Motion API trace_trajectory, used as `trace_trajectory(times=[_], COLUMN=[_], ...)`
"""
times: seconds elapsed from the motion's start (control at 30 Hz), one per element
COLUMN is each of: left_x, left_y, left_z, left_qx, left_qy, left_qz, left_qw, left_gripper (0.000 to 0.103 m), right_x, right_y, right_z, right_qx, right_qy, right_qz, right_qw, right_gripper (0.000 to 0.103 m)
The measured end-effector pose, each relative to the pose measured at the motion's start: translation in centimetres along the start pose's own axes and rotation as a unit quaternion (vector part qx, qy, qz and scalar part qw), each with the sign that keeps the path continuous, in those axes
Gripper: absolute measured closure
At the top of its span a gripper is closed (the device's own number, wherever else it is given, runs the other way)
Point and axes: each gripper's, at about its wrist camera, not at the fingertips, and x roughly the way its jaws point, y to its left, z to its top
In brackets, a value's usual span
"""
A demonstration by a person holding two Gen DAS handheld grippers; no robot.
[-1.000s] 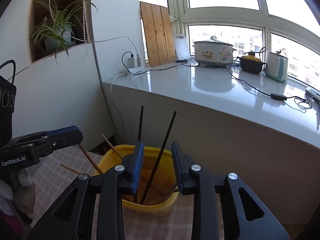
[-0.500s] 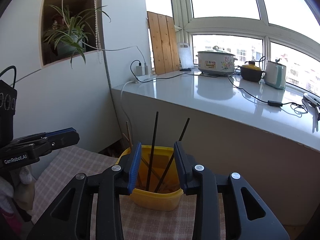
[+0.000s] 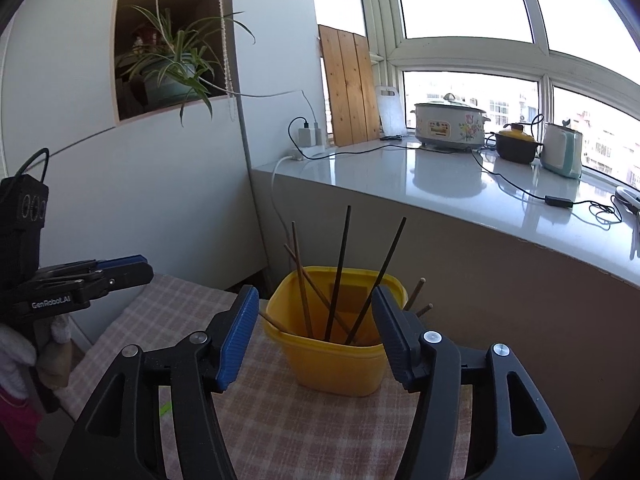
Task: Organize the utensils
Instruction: 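Move both tools down toward the green spoon and last chopstick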
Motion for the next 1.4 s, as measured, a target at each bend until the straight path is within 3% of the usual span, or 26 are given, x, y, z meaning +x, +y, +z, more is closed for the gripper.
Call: trace_trajectory(times=[0.3, 0.67, 1.4], left_x=[1.7, 4.0, 6.0], left_y=[3.5, 4.7, 4.9], left_z=[-4.9, -10.0, -12.9], left_qx=[-0.022, -0.026, -0.024], left_qy=[0.072, 0.148, 0.188], left_qz=[0.030, 0.036, 0.036], left_qw=[0.9967, 0.9880, 0.9813], left_gripper=[0.073, 0.073, 0.073], right_x=[1.7, 3.7, 8.2], right_y=[2.3, 4.9, 7.5], right_z=[-2.5, -5.3, -9.1], right_qx=[-0.018, -0.032, -0.038], right_qy=[0.049, 0.107, 0.199], right_qz=[0.033, 0.064, 0.085], right_qw=[0.998, 0.992, 0.976], right_gripper=[0.045, 0.045, 0.045])
